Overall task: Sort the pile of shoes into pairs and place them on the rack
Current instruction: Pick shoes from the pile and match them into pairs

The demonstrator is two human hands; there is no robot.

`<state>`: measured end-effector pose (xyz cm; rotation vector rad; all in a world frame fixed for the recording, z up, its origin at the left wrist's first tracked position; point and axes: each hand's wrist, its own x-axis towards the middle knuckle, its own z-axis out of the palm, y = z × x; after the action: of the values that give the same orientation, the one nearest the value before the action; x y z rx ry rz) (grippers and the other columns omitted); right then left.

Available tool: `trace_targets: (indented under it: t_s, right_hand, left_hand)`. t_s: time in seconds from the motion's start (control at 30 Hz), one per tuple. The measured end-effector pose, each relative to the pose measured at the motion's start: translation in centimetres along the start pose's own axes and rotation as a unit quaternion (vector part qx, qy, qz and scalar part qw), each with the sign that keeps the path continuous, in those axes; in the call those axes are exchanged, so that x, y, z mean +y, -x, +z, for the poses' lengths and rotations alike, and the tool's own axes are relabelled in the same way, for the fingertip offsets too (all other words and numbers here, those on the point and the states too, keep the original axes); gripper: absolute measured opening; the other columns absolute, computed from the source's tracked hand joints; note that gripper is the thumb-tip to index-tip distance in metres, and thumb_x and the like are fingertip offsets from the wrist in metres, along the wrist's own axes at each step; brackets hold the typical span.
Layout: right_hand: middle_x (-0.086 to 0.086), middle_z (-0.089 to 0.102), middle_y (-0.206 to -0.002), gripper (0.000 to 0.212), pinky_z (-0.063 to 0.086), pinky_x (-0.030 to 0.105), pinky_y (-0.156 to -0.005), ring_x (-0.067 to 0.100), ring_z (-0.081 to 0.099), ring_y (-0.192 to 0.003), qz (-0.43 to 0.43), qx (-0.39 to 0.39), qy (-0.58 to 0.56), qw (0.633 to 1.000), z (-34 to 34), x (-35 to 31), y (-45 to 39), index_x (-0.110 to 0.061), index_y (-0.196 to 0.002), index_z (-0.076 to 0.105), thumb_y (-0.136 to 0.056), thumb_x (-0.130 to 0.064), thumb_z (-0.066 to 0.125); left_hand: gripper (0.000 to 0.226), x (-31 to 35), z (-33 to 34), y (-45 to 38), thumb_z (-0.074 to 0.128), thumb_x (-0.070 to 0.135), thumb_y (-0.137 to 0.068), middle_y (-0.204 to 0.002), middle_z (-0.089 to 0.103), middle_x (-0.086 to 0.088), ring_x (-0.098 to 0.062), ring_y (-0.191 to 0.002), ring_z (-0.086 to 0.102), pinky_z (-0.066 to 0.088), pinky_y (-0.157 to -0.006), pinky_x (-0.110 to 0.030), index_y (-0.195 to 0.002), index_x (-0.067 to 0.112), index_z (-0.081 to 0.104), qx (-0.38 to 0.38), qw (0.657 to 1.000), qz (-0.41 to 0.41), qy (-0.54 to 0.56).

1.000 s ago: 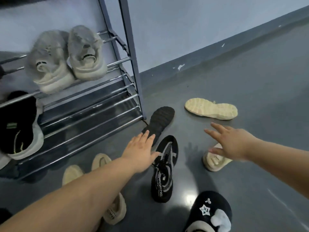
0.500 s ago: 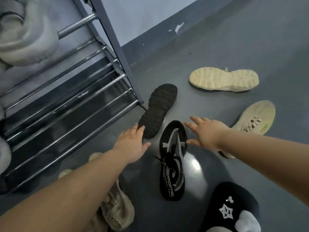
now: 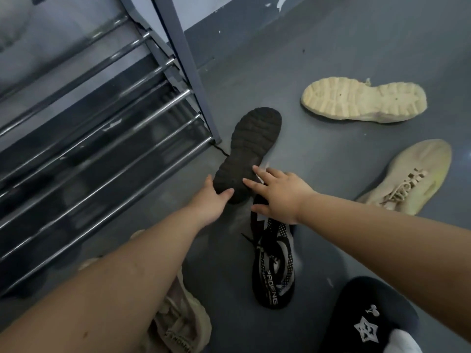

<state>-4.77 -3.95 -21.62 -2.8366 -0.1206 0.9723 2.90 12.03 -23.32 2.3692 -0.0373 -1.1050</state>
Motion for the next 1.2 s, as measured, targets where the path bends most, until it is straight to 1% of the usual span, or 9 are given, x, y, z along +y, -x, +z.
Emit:
trace_targets:
  t_s: [0.2,0.37,0.57,0.7,0.77,0.87,0.93,1.07,1.2]
  right_hand:
    - [0.007,0.008,-0.161,0.063,0.018,0.029,-0.116,0.022,0.019,-0.146,0.038,0.058,-0.225,0.972,0.8,-0.7,0.7,-0.025,-0.152,0.02,-0.097,-0.049,0.039]
    - [0.002,0.038,-0.151,0.069,0.027,0.017,-0.101,0.015,0.037,-0.137,0.133,0.168,-0.536,0.817,1.3,-1.9,0.8,-0.024,-0.151,0.02,-0.093,-0.046,0.05]
    - [0.001,0.058,-0.131,0.094,0.048,0.045,-0.1,0.02,0.059,-0.117,0.217,0.216,-0.755,0.58,1.0,-2.2,0.6,-0.02,-0.142,0.036,-0.065,-0.065,0.068]
    - [0.013,0.068,-0.113,0.054,0.053,0.052,-0.09,0.03,0.067,-0.1,0.258,0.247,-0.815,0.456,1.2,-1.7,1.8,-0.008,-0.124,0.052,-0.079,-0.032,0.073]
    - [0.014,0.068,-0.113,0.042,0.056,0.05,-0.085,0.029,0.068,-0.098,0.235,0.207,-0.851,0.421,1.4,-1.4,2.9,-0.008,-0.124,0.052,-0.087,-0.023,0.066]
    - [0.011,0.069,-0.114,0.042,0.06,0.036,-0.064,0.024,0.069,-0.093,0.179,0.113,-0.886,0.412,2.0,-1.6,4.7,-0.012,-0.129,0.051,-0.09,-0.023,0.062]
    - [0.012,0.069,-0.116,0.042,0.059,0.032,-0.062,0.023,0.069,-0.094,0.156,0.067,-0.888,0.427,2.6,-2.2,5.5,-0.013,-0.13,0.052,-0.09,-0.021,0.062]
    - [0.011,0.07,-0.115,0.048,0.056,0.036,-0.085,0.024,0.067,-0.104,0.13,0.061,-0.868,0.476,3.9,-2.8,6.6,-0.012,-0.125,0.057,-0.081,-0.025,0.07]
    - [0.009,0.072,-0.109,0.073,0.045,0.05,-0.103,0.027,0.067,-0.105,0.141,0.085,-0.859,0.484,5.3,-1.8,8.3,-0.013,-0.123,0.057,-0.058,-0.037,0.078]
  left_hand:
    - [0.04,0.3,1.4,0.1,0.059,0.035,-0.09,-0.121,0.055,-0.005,-0.023,-0.11,0.056,0.045,-0.101,-0.046,-0.123,0.019,0.043,0.026,0.958,-0.052,0.282]
    - [0.05,1.3,1.9,1.7,0.068,0.018,-0.084,-0.109,0.058,0.0,-0.014,-0.099,0.057,0.047,-0.096,-0.035,-0.126,0.024,0.043,0.043,0.965,0.034,0.256]
    - [0.039,3.4,2.4,4.3,0.065,0.012,-0.086,-0.097,0.059,0.004,-0.009,-0.096,0.056,0.041,-0.09,-0.018,-0.124,0.02,0.06,0.01,0.972,0.189,0.137]
    - [0.018,4.3,3.3,5.0,0.062,0.016,-0.088,-0.104,0.068,-0.003,-0.016,-0.09,0.061,0.049,-0.092,-0.027,-0.099,0.028,0.07,0.086,0.961,0.214,0.15]
    - [0.021,4.2,3.4,5.0,0.062,0.024,-0.089,-0.114,0.064,0.001,-0.016,-0.098,0.06,0.047,-0.096,-0.028,-0.109,0.025,0.066,0.134,0.962,0.16,0.177]
    - [0.037,3.5,3.2,5.4,0.054,0.034,-0.093,-0.122,0.06,0.003,-0.015,-0.11,0.057,0.045,-0.099,-0.034,-0.126,0.019,0.056,0.018,0.959,0.017,0.283]
    - [0.032,2.9,3.1,6.6,0.046,0.029,-0.098,-0.109,0.066,-0.002,-0.018,-0.097,0.062,0.052,-0.08,-0.032,-0.123,0.014,0.057,-0.068,0.929,-0.037,0.363]
    - [0.029,1.1,3.4,8.2,0.042,0.016,-0.099,-0.095,0.068,0.001,-0.012,-0.083,0.063,0.048,-0.065,-0.024,-0.123,0.013,0.058,-0.088,0.915,-0.012,0.393]
    - [0.034,0.7,5.0,9.6,0.05,0.009,-0.095,-0.112,0.067,-0.008,-0.019,-0.097,0.064,0.053,-0.083,-0.028,-0.128,0.008,0.055,-0.106,0.909,0.015,0.404]
